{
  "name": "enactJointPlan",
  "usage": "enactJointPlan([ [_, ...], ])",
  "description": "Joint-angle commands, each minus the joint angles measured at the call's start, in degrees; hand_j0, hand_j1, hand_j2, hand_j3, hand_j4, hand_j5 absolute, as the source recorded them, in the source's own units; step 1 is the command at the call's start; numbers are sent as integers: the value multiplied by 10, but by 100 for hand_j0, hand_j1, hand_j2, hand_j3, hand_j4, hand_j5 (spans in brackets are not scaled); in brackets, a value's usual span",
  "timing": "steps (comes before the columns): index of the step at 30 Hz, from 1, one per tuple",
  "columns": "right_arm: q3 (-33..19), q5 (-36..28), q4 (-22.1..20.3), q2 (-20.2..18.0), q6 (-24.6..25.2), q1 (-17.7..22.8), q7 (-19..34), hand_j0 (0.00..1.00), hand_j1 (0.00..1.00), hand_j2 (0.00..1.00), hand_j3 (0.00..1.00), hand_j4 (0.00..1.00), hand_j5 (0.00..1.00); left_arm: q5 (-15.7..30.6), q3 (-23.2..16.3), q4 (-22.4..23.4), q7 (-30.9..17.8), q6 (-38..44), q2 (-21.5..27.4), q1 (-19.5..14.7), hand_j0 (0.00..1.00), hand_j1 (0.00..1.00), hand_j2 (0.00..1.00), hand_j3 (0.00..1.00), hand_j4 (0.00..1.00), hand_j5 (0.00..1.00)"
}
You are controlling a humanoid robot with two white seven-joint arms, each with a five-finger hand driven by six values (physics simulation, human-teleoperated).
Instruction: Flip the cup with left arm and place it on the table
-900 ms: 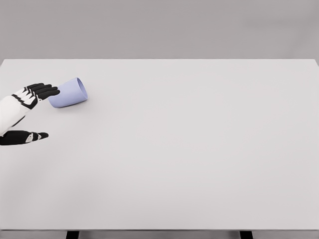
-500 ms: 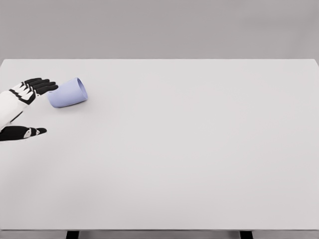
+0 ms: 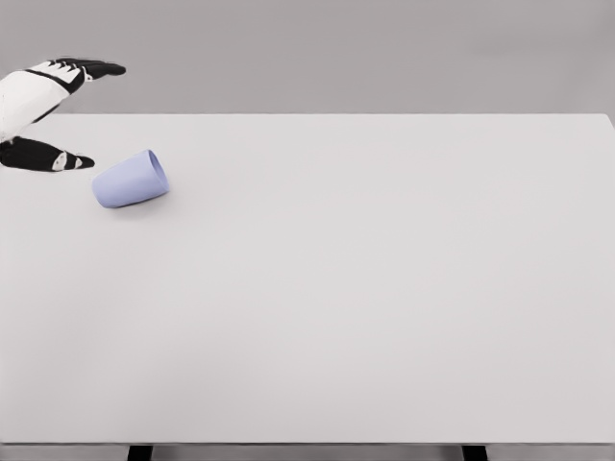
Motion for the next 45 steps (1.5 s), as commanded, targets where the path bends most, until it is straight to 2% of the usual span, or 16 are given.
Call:
enactJointPlan([
  [1,-1,0,0,0,0,1,0,100,100,100,100,100,100,0,-42,0,-26,154,-13,-6,98,98,98,98,98,98],
  [3,-1,0,0,0,0,1,0,100,100,100,100,100,100,0,-79,1,-26,236,-15,-39,98,98,98,98,98,98],
  [5,-1,0,0,0,0,1,0,100,100,100,100,100,100,-1,-110,1,-26,294,-27,-46,100,100,100,100,100,100],
  [7,-1,0,0,0,0,1,0,100,100,100,100,100,100,1,-116,1,-26,318,-40,-42,100,100,100,100,100,100],
  [9,0,0,0,0,0,0,0,100,100,100,100,100,100,4,-129,-2,-26,393,-51,-38,100,100,100,100,100,100],
  [14,-1,0,0,0,0,1,0,100,100,100,100,100,100,0,-137,-3,-26,485,-53,-46,100,100,100,100,100,100],
  [18,-1,0,0,0,0,1,0,100,100,100,100,100,100,-11,-150,-2,-26,492,-53,-51,100,100,100,100,100,100],
  [22,-1,0,0,0,0,1,0,100,100,100,100,100,100,-92,-162,23,-26,492,-90,-67,100,100,100,100,100,100],
  [24,0,0,0,0,1,0,0,100,100,100,100,100,100,-109,-169,30,-26,492,-103,-69,100,100,100,100,100,100],
  [26,-1,0,0,0,0,1,0,100,100,100,100,100,100,-109,-188,38,-26,492,-104,-80,100,100,100,100,100,100],
  [34,-1,0,0,0,0,1,0,100,100,100,100,100,100,-106,-211,87,-26,492,-108,-89,100,100,100,100,100,100],
  [37,0,0,0,0,1,1,-1,100,100,100,100,100,100,-109,-212,89,-26,492,-107,-91,100,100,100,100,100,100],
  [41,0,0,0,0,0,1,0,100,100,100,100,100,100,-146,-212,104,-26,492,-116,-99,100,100,100,100,100,100],
  [45,-1,0,0,0,1,1,0,100,100,100,100,100,100,-148,-228,138,-26,492,-119,-122,100,100,100,100,100,100],
])
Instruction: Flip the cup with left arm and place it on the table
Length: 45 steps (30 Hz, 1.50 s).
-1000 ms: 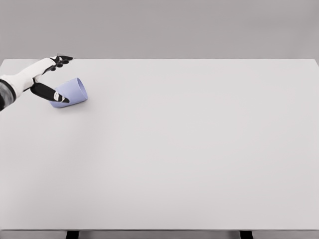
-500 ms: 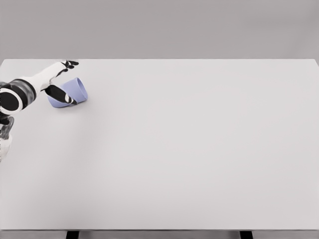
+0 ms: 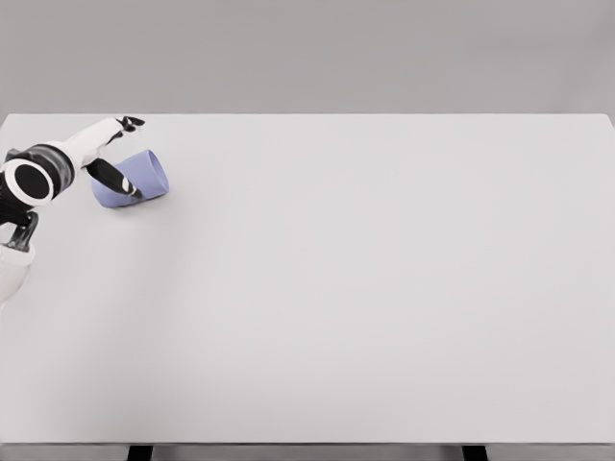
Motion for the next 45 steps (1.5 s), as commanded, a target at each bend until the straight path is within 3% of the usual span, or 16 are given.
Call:
enactJointPlan([
  [1,0,0,0,0,0,0,0,100,100,100,100,100,100,-5,-9,26,0,-1,-9,-2,100,100,100,100,100,100],
  [3,0,0,0,0,0,0,0,100,100,100,100,100,100,-6,-11,48,0,-1,-16,-7,100,100,100,100,100,100],
  [14,0,0,0,0,0,0,-1,100,100,100,100,100,100,-11,-23,67,0,-1,-28,-18,100,100,100,100,100,100],
  [20,0,0,0,0,0,0,0,100,100,100,100,100,100,-11,-36,102,0,-1,-36,-40,100,100,100,100,100,100],
  [36,0,0,0,0,0,0,0,100,100,100,100,100,100,-22,-44,130,0,-1,-48,-53,100,100,100,100,100,100],
  [40,0,0,0,0,0,0,0,100,100,100,100,100,100,-22,-43,129,0,-1,-48,-54,88,88,88,88,88,88],
  [45,0,0,0,0,0,0,0,100,100,100,100,100,100,-23,-43,130,0,-1,-48,-53,80,80,80,80,80,80],
])
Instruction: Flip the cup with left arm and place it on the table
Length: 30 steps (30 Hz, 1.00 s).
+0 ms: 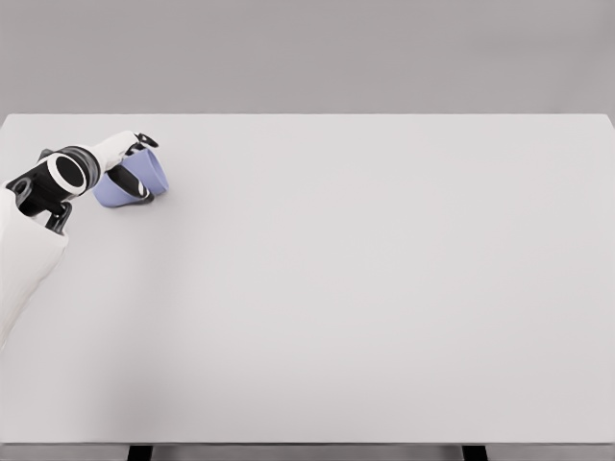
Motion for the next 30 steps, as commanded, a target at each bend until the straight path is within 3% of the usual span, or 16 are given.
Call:
enactJointPlan([
  [1,0,0,0,0,0,0,0,100,100,100,100,100,100,-1,0,0,0,-2,0,0,79,79,79,79,79,79],
  [11,0,0,0,0,0,0,0,100,100,100,100,100,100,-1,4,-2,0,-2,2,0,54,54,54,54,54,54],
  [14,0,0,0,0,0,-1,0,100,100,100,100,100,100,1,9,-5,0,-2,2,-1,52,52,52,52,52,52],
  [22,0,0,0,0,0,0,0,100,100,100,100,100,100,6,69,-47,0,-2,1,4,52,52,52,52,52,52],
  [30,-1,0,0,0,0,0,0,100,100,100,100,100,100,7,111,-47,0,-2,-15,5,52,52,52,52,52,52],
])
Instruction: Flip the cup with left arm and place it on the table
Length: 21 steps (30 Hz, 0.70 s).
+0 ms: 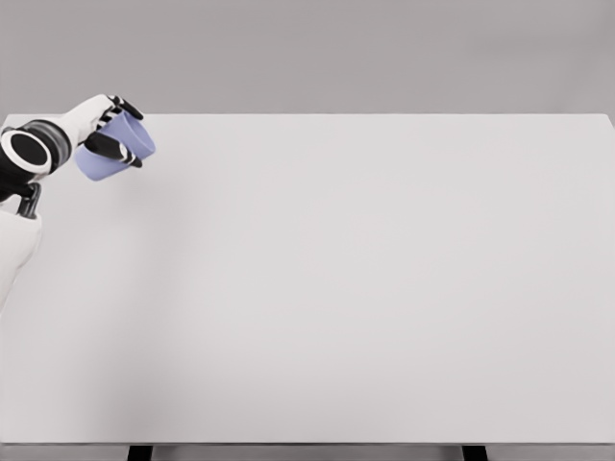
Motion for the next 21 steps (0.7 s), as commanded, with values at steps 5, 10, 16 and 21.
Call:
enactJointPlan([
  [5,0,0,0,0,0,0,0,100,100,100,100,100,100,1,37,-1,1,-6,-23,3,53,53,53,53,53,53],
  [10,0,0,0,0,0,0,0,100,100,100,100,100,100,8,65,-1,1,-30,-33,11,53,53,53,53,53,53],
  [16,0,0,0,0,0,0,0,100,100,100,100,100,100,72,66,4,1,-83,-37,32,52,52,52,52,52,52],
  [21,0,0,0,0,0,0,0,100,100,100,100,100,100,114,66,6,6,-83,-38,37,52,52,52,52,52,52],
])
